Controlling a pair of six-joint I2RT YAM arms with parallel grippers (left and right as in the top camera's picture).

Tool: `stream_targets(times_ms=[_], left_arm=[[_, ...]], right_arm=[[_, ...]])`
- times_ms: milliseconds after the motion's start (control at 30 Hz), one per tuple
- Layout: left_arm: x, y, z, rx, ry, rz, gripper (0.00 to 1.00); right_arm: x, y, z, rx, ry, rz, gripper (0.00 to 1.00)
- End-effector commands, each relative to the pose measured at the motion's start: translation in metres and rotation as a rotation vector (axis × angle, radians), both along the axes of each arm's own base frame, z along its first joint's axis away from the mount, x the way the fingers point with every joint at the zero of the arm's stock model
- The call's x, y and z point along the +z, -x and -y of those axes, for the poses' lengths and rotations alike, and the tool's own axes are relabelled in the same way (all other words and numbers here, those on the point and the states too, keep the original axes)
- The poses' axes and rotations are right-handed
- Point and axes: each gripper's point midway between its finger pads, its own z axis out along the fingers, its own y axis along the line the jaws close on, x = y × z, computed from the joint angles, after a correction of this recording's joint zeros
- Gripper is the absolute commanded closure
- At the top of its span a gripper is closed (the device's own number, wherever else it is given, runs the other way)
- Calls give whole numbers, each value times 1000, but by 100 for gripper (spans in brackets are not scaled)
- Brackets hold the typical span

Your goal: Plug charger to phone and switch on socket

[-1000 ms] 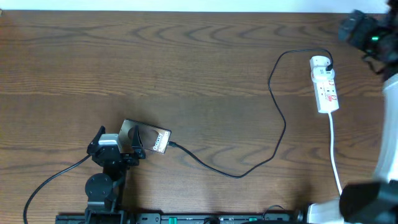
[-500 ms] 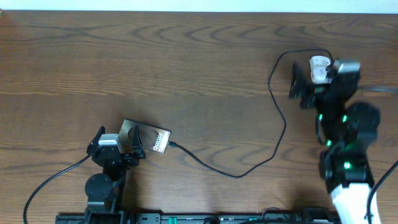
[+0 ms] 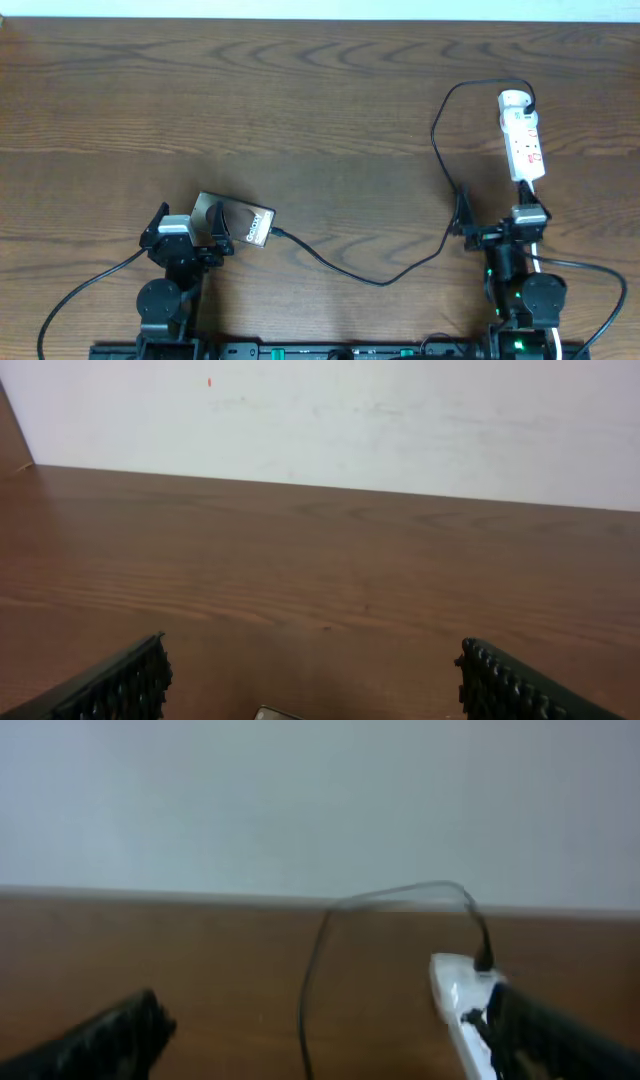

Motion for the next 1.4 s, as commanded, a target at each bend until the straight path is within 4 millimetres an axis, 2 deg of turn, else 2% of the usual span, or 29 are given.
stream_targets(times_ms=[0,167,267,533,1367], left_arm=[[-16,1,-2,9,-21,-51,10],[-16,1,-2,9,-21,-51,10],[-16,1,-2,8,-21,-51,10],[-16,1,-2,8,-21,-51,10],[-16,1,-2,9,-21,-51,10]], right_arm=[[0,6,2,-14,14,3,1],[-28,13,2,-14,17,-105,1],[-51,18,2,-12,18,-197,1],[-32,21,3,-20,12,-114,1],[-32,21,3,-21,12,-116,1]])
